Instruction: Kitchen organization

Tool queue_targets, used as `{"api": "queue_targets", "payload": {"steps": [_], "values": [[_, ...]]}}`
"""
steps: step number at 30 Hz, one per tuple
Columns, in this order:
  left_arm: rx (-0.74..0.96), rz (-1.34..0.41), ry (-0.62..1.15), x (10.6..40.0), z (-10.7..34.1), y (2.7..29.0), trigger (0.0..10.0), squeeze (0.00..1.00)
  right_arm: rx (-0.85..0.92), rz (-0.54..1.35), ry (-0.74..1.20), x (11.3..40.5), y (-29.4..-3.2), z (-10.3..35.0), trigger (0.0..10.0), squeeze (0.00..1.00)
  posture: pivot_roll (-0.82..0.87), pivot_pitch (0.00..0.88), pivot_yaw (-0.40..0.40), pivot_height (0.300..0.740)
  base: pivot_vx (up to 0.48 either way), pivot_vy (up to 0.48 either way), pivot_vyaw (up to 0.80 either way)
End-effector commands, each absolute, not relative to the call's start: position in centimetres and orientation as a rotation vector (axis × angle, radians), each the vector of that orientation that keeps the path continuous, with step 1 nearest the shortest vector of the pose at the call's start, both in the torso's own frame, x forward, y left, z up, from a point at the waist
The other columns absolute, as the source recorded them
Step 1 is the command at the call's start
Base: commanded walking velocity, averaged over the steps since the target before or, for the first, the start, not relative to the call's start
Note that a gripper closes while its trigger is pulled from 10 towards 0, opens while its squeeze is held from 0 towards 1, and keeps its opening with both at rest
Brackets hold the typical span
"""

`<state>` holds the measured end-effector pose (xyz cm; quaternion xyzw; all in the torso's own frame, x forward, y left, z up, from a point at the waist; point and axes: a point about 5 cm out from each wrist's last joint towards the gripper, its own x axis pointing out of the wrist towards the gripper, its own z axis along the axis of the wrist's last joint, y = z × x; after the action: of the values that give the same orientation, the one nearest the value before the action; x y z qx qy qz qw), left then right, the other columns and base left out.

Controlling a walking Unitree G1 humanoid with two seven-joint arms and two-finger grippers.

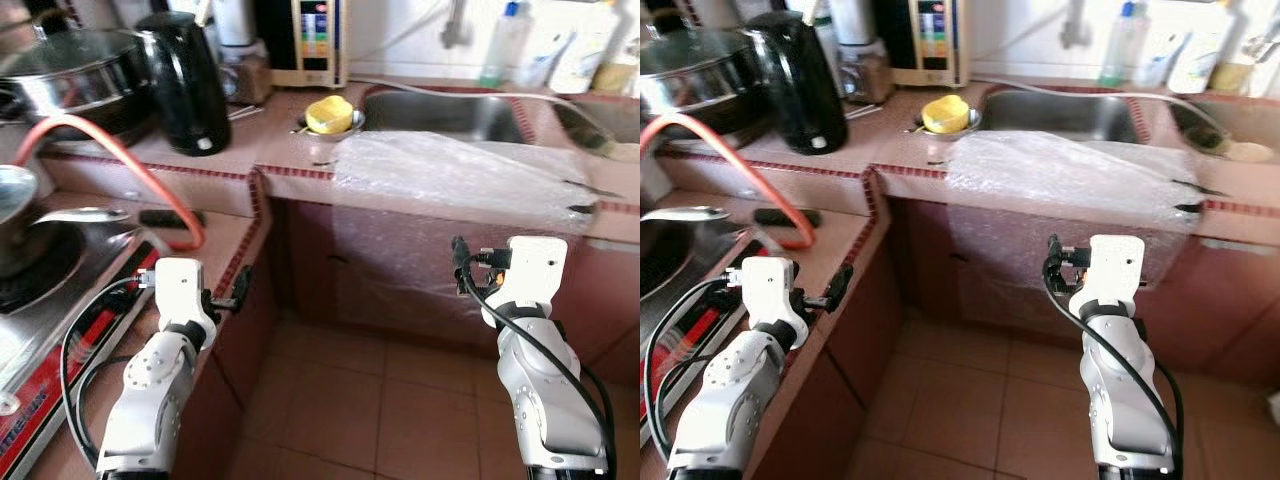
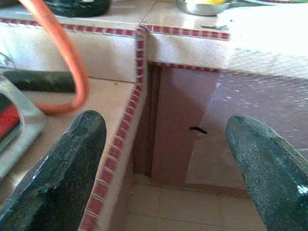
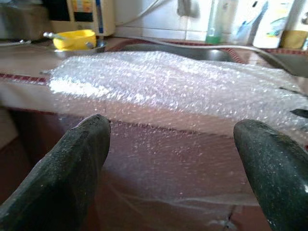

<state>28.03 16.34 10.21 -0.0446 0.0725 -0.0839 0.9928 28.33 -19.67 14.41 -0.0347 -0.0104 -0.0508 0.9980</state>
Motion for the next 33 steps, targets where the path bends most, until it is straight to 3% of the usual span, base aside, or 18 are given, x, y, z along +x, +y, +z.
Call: {"api": "queue_targets", "payload": {"steps": [1, 7, 24, 33], "values": [[-0.090, -0.199, 0.143, 28.2, 10.3, 15.9, 10.0, 0.00, -0.073, -0.091, -0.044, 28.2, -19.5, 14.8, 10.0, 0.00, 0.00, 0.000, 0.024, 0.740, 0.000, 0.000, 0.00], [-0.114, -0.227, 0.150, 28.2, 10.2, 15.4, 10.0, 0.00, -0.063, -0.094, -0.042, 28.1, -19.7, 14.8, 10.0, 0.00, 0.00, 0.000, 0.020, 0.740, 0.000, -0.212, 0.00], [-0.096, -0.283, 0.111, 28.1, 11.0, 14.8, 10.0, 0.00, -0.107, -0.038, -0.049, 27.7, -18.5, 14.2, 10.0, 0.00, 0.01, 0.000, 0.027, 0.740, 0.000, -0.464, 0.00], [-0.129, -0.255, 0.088, 28.6, 11.5, 14.9, 10.0, 0.00, -0.185, -0.024, -0.083, 28.2, -17.6, 14.8, 10.0, 0.00, 0.02, 0.000, 0.020, 0.740, 0.000, 0.000, 0.00]]}}
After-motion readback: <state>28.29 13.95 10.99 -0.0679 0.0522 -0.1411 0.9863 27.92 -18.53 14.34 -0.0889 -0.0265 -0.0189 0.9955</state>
